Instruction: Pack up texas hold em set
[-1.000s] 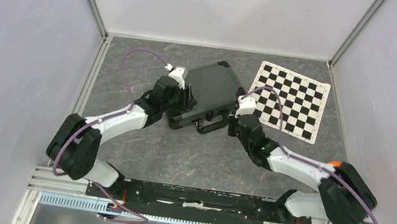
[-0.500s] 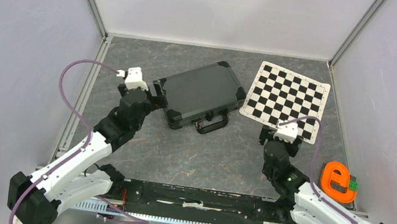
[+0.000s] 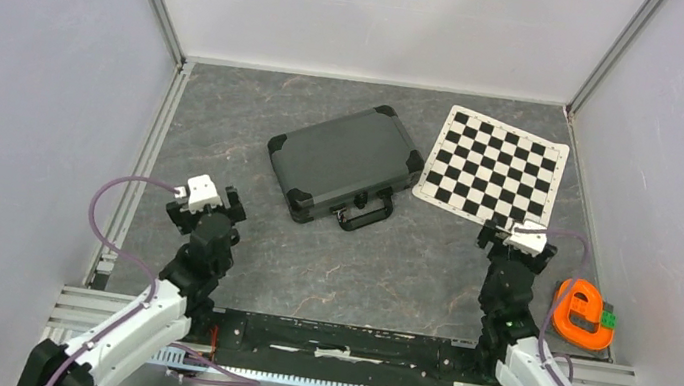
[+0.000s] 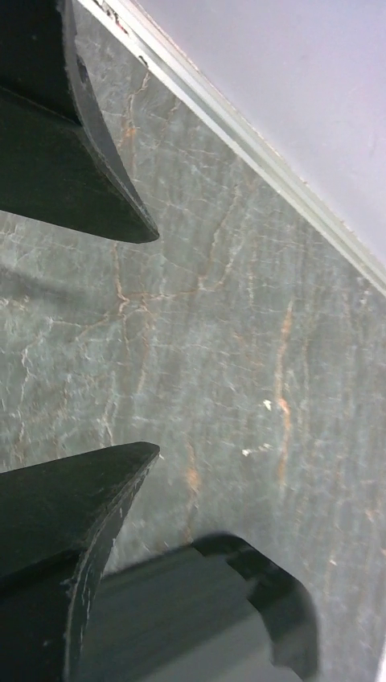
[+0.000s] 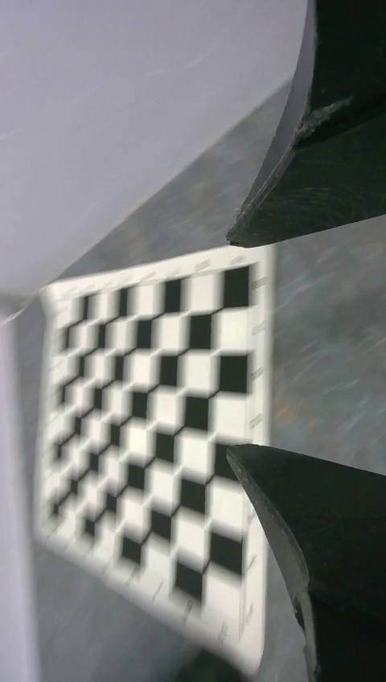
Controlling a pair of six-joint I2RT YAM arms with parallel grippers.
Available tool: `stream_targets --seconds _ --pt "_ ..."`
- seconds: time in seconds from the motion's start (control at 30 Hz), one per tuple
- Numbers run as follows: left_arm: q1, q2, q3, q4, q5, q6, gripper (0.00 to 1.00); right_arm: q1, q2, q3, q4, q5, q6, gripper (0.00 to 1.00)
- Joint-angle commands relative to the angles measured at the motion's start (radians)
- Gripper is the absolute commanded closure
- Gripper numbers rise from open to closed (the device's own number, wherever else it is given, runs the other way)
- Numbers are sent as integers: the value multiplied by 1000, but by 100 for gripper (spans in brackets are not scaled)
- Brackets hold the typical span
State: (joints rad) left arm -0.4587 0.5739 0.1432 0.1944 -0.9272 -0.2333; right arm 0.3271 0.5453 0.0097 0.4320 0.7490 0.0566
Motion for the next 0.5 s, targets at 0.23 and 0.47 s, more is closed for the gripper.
stream_targets --seconds 0.23,0.47 --pt "162 342 -84 623 235 170 0 -10 477 -305 1052 -135 -351 2" --pt "298 643 48 749 585 184 2 -65 897 -277 1445 -176 -329 1"
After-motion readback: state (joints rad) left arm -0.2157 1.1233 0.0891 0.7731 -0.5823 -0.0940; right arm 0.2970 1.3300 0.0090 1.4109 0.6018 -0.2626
